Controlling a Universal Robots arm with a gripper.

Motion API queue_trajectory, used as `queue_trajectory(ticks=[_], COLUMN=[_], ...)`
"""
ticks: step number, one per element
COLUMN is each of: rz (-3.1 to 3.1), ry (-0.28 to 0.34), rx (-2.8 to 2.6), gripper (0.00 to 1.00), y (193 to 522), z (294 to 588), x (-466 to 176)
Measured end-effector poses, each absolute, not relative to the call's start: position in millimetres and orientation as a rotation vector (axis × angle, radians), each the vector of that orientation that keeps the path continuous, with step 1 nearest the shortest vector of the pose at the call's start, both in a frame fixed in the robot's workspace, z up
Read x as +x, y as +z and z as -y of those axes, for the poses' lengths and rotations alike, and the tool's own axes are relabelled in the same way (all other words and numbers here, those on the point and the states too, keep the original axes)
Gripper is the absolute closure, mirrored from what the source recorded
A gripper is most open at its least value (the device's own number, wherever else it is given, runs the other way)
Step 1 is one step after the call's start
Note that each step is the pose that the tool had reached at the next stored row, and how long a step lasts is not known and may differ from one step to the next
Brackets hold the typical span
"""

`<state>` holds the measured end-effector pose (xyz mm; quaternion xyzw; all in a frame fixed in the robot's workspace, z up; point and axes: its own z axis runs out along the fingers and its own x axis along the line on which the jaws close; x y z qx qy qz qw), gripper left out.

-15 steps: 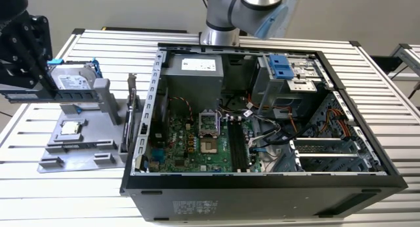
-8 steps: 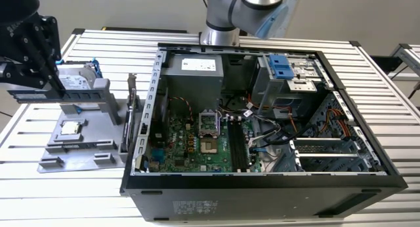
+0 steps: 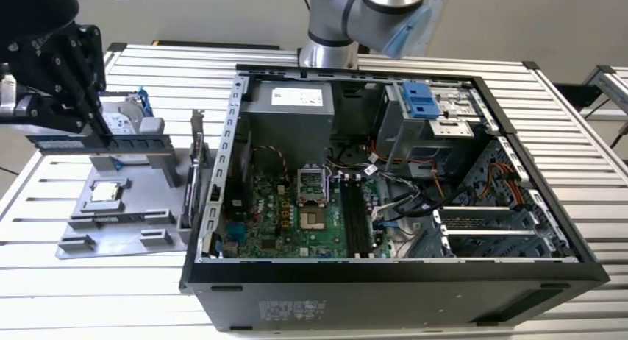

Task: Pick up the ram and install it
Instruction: 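Pick up the ram and move it above insertion slot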

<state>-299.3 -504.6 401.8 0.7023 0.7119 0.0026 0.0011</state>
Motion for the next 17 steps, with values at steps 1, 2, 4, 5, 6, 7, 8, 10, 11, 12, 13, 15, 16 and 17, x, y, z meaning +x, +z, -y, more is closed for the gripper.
queue_trajectory(ticks=[1, 2, 4, 5, 6, 7, 8, 10, 11, 12, 13, 15, 16, 17], rz=[-2.235, -2.235, -2.235, -2.235, -2.235, -2.235, -2.235, -2.235, -2.235, -2.235, -2.235, -2.235, -2.235, -2.235], ry=[0.008, 0.008, 0.008, 0.008, 0.008, 0.008, 0.008, 0.008, 0.008, 0.008, 0.008, 0.008, 0.008, 0.008], rx=[2.205, 2.205, 2.205, 2.205, 2.205, 2.204, 2.205, 2.205, 2.204, 2.204, 2.205, 2.205, 2.205, 2.205], gripper=[1.0, 1.0, 1.0, 1.0, 1.0, 1.0, 1.0, 1.0, 1.0, 1.0, 1.0, 1.0, 1.0, 1.0], y=[401.7, 401.8, 401.8, 401.8, 401.8, 401.7, 401.8, 401.8, 401.8, 401.8, 401.8, 401.8, 401.8, 401.8], z=[504.6, 504.6, 504.6, 504.6, 504.6, 504.6, 504.6, 504.6, 504.6, 504.6, 504.6, 504.6, 504.6, 504.6], x=[-297.6, -295.9, -292.6, -291.1, -289.6, -287.8, -286.3, -282.9, -281.1, -279.3, -277.6, -274.0, -272.2, -270.3])
